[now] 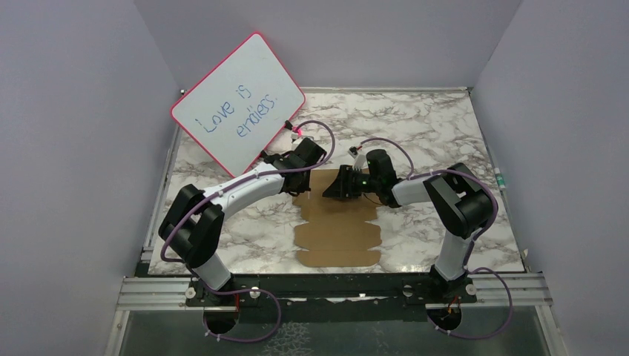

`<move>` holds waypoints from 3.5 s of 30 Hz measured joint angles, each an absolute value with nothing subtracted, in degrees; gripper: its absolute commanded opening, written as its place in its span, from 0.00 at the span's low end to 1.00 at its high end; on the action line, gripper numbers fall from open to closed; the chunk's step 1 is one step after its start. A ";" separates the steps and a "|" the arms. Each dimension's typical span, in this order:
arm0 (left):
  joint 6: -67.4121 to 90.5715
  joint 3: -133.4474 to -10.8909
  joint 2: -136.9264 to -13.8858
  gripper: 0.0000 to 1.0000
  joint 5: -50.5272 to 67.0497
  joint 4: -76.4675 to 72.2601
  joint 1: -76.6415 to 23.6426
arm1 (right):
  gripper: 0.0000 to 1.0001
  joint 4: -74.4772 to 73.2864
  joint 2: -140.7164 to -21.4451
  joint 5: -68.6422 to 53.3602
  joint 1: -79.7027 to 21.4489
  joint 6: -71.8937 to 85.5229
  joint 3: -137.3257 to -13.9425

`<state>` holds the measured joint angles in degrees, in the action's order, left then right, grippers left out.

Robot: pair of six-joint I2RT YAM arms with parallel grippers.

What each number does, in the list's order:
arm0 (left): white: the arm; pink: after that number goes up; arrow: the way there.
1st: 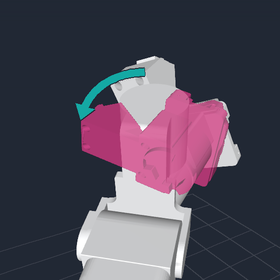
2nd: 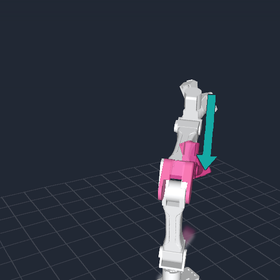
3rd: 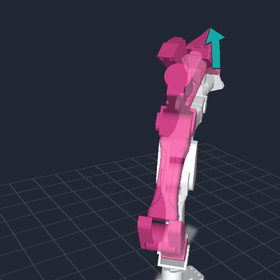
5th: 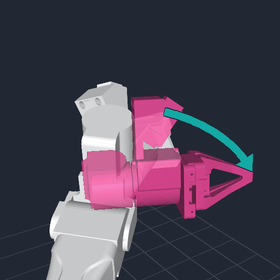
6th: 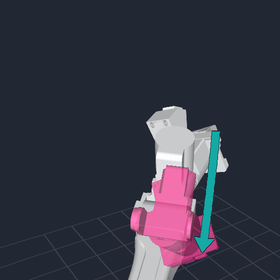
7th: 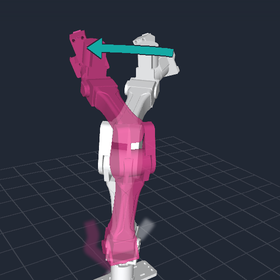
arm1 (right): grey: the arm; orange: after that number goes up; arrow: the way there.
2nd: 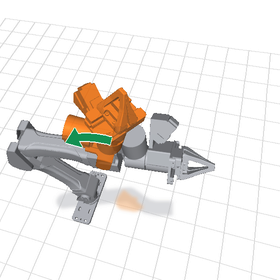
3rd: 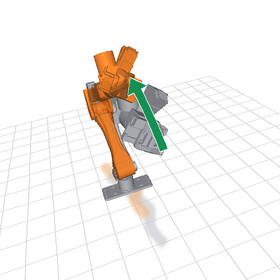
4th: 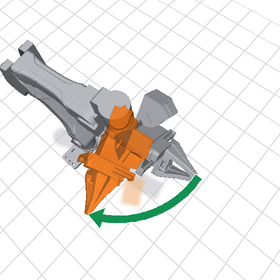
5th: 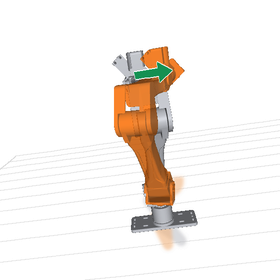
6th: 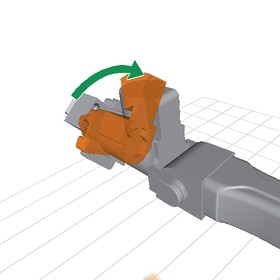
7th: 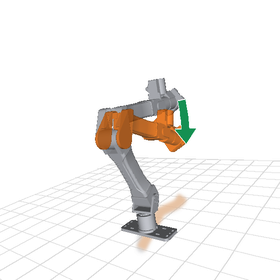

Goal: Fold the paper box

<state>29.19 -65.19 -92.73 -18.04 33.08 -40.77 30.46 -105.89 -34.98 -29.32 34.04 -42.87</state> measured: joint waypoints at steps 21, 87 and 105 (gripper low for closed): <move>29.30 -74.65 -97.23 0.08 -21.10 38.22 -47.55 | 0.58 34.33 -106.04 -33.71 -29.63 36.14 -41.17; 30.04 -59.64 -99.63 0.62 14.20 7.66 -37.43 | 0.65 -5.52 -72.01 -16.38 -2.17 25.93 -35.05; 30.65 -57.19 -101.93 0.62 16.64 3.90 -37.12 | 0.48 0.21 -78.91 -26.46 1.61 26.96 -29.50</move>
